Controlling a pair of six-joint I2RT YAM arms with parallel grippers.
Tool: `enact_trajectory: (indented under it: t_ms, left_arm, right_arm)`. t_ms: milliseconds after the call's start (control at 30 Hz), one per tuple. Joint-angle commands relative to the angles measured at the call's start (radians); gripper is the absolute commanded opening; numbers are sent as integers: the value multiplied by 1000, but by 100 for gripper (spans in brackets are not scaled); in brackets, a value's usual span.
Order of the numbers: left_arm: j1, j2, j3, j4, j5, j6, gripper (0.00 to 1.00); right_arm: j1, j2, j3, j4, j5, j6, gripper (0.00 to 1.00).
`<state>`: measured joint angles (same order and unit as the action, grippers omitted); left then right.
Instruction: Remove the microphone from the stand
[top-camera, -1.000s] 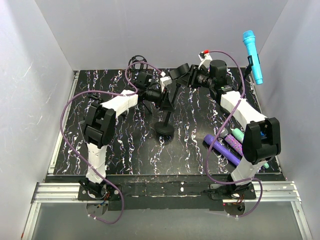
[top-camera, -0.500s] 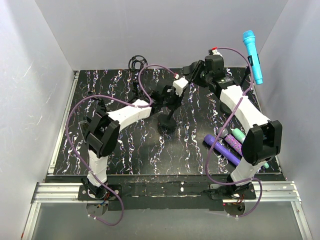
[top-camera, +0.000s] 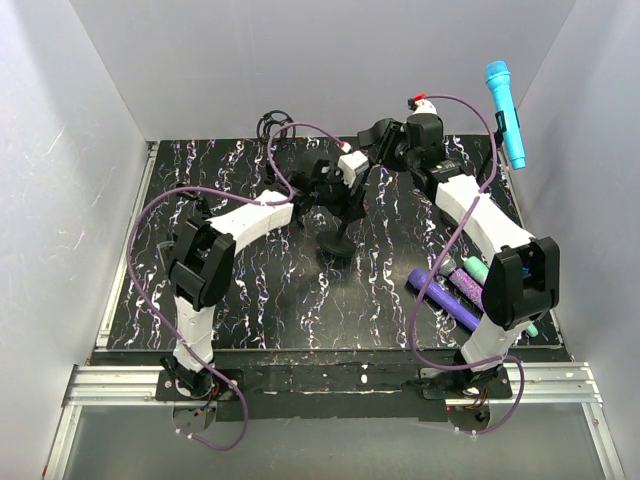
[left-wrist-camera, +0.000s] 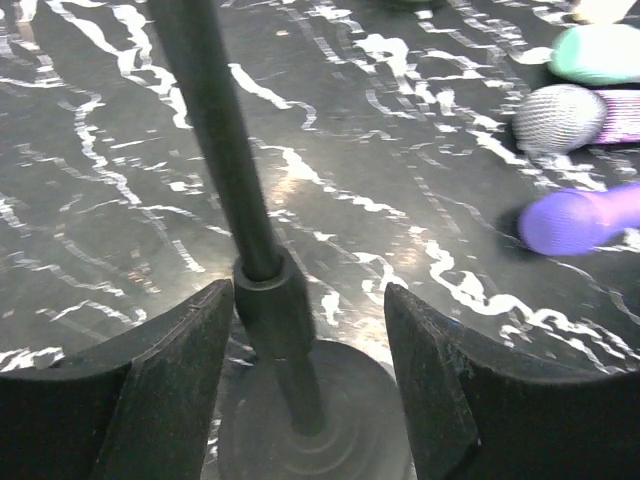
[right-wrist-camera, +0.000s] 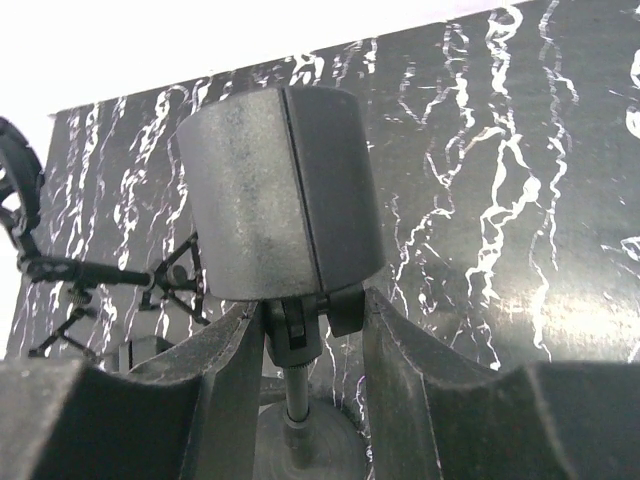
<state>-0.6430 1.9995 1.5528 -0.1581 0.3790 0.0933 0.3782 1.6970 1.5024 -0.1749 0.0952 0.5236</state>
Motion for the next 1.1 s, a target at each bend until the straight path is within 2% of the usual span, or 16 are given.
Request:
enact_trajectory:
  t_ms: [0, 67, 200, 267, 333, 367, 600, 667, 733, 800, 900, 1067]
  left_arm:
    - [54, -24, -2, 28, 375, -79, 61]
    - [80, -8, -8, 58, 452, -136, 59]
    - [91, 10, -13, 77, 465, -110, 49]
    - [91, 22, -10, 77, 460, -103, 35]
    - [91, 31, 4, 69, 440, -101, 4]
    - [89, 31, 0, 80, 419, -104, 0]
    - [79, 16, 12, 106, 305, -113, 0]
    - [63, -4, 10, 117, 209, -112, 0]
    - [33, -48, 13, 123, 33, -142, 0]
    - [-3, -89, 4, 152, -102, -149, 0]
    - [-87, -122, -25, 207, -410, -45, 0]
    - [-93, -58, 3, 169, -548, -43, 0]
  right_arm:
    - [-21, -8, -62, 60, -207, -164, 1]
    - [-27, -14, -74, 90, -267, -169, 1]
    - [-28, -20, -90, 100, -293, -152, 1]
    - [-28, -22, -85, 91, -282, -134, 1]
    - [-28, -20, -79, 87, -288, -125, 1]
    - [-28, -22, -76, 87, -288, -117, 1]
    - [-27, -33, -67, 74, -285, -68, 1]
    - [-28, -36, -50, 40, -223, -28, 1]
    - [-19, -24, 28, -164, -29, 105, 1]
    - [4, -19, 116, -276, 76, 156, 1]
    - [33, -10, 185, -325, 90, 191, 1]
    - [48, 18, 186, -310, 107, 211, 1]
